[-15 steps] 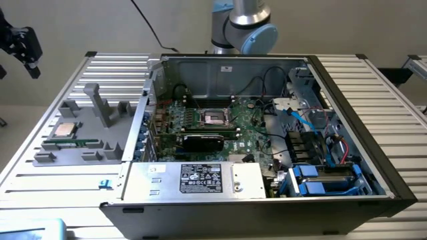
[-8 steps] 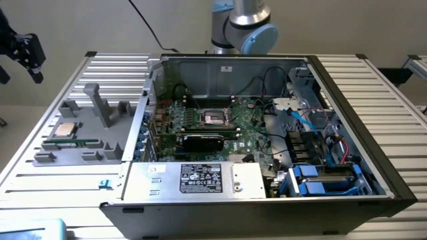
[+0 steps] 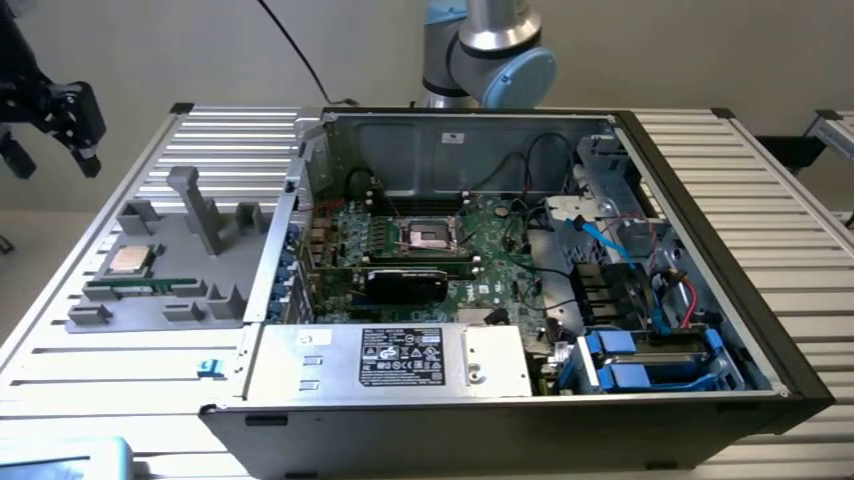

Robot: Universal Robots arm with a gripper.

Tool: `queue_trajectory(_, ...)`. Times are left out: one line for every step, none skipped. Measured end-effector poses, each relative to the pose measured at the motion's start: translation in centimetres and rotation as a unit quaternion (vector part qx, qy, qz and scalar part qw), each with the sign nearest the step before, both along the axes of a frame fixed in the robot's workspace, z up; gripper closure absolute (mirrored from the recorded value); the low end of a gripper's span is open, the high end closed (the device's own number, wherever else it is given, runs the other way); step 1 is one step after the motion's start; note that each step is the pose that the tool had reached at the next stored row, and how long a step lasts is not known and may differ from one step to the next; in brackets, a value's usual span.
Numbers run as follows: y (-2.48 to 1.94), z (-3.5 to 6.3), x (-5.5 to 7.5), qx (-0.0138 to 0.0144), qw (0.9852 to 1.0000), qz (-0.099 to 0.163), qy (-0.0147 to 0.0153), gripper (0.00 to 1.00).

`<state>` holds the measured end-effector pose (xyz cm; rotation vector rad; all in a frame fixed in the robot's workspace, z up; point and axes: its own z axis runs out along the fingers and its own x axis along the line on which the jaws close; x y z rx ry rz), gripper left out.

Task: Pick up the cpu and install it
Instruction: 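Pick up the cpu and move it towards the insertion slot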

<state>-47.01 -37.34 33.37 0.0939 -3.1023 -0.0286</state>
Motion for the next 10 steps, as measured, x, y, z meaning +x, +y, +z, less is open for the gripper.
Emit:
queue_trajectory(0.00,-0.18,0.0,0.0000,1.0000,0.000,0.0001,0.29)
queue_trajectory(-0.01,-0.37,0.0,0.0001,1.0000,0.000,0.0000,0.29)
queue_trajectory(-0.01,-0.55,0.0,0.0002,1.0000,0.000,0.0000,0.29)
queue_trajectory(-0.01,-0.73,0.0,0.0003,1.0000,0.000,0.0000,0.29)
queue_trajectory(-0.01,-0.91,0.0,0.0005,1.0000,0.000,0.0001,0.29)
queue_trajectory(-0.01,-1.10,0.0,0.0011,1.0000,0.000,0.0000,0.29)
queue_trajectory(-0.01,-1.28,0.0,0.0019,1.0000,0.000,0.0001,0.29)
queue_trajectory(-0.02,-1.46,0.0,0.0033,1.0000,0.000,0.0000,0.29)
queue_trajectory(-0.01,-1.64,0.0,0.0047,1.0000,-0.001,0.0000,0.29)
queue_trajectory(-0.01,-1.82,0.0,0.0056,1.0000,-0.001,0.0000,0.29)
